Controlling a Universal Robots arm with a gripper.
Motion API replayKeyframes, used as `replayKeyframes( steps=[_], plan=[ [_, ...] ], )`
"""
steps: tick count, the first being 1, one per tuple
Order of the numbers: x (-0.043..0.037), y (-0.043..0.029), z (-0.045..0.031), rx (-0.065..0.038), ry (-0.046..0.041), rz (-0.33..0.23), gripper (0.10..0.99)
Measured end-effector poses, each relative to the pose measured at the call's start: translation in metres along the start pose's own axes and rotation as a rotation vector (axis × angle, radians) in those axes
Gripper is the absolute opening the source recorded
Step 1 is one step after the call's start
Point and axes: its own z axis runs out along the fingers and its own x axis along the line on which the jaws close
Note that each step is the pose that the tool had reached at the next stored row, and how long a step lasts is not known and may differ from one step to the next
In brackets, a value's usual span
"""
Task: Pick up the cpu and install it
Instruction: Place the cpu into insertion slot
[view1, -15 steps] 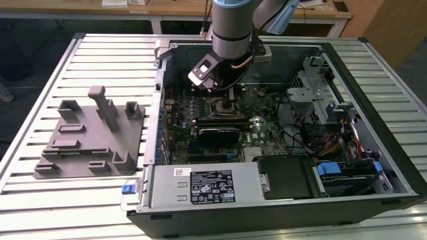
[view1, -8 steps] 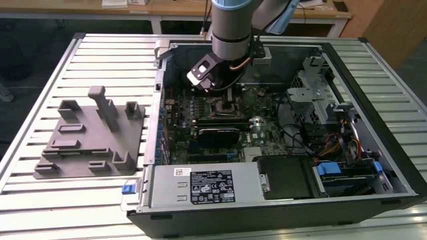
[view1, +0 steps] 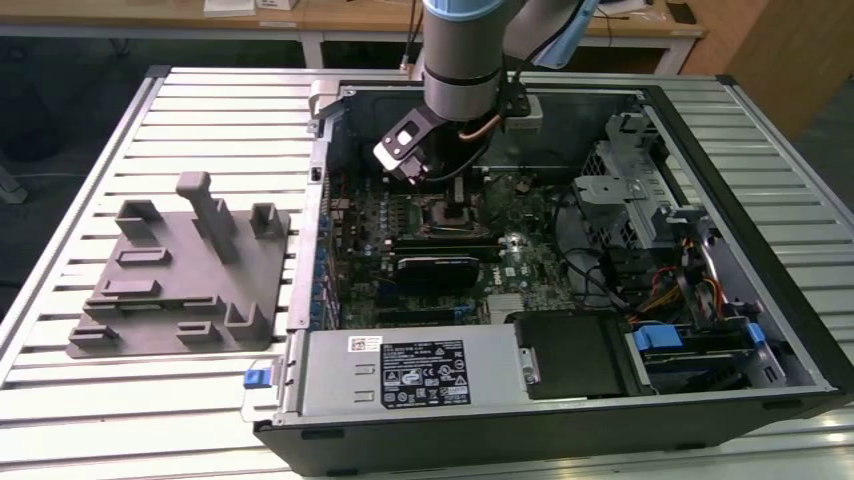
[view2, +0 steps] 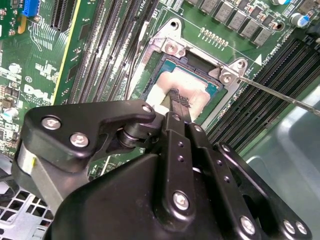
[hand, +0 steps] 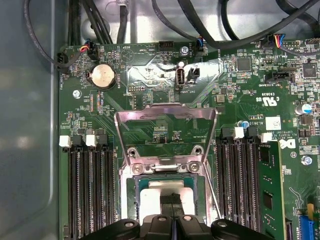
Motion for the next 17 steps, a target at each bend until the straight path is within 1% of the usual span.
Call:
replayKeyframes(
  steps=[3, 5, 8, 13, 17],
  plan=[
    [0.0001, 0.0000, 0.0001, 0.000, 0.0004, 0.000, 0.106],
    [0.0003, 0.0003, -0.0013, -0.001, 0.0022, 0.000, 0.106],
    [0.0002, 0.0006, -0.0095, 0.000, 0.0008, 0.000, 0.106],
    [0.0002, 0.0016, -0.0270, 0.000, 0.0005, 0.000, 0.106],
    [0.0003, 0.0023, -0.0392, -0.001, 0.0006, 0.000, 0.106]
  ],
)
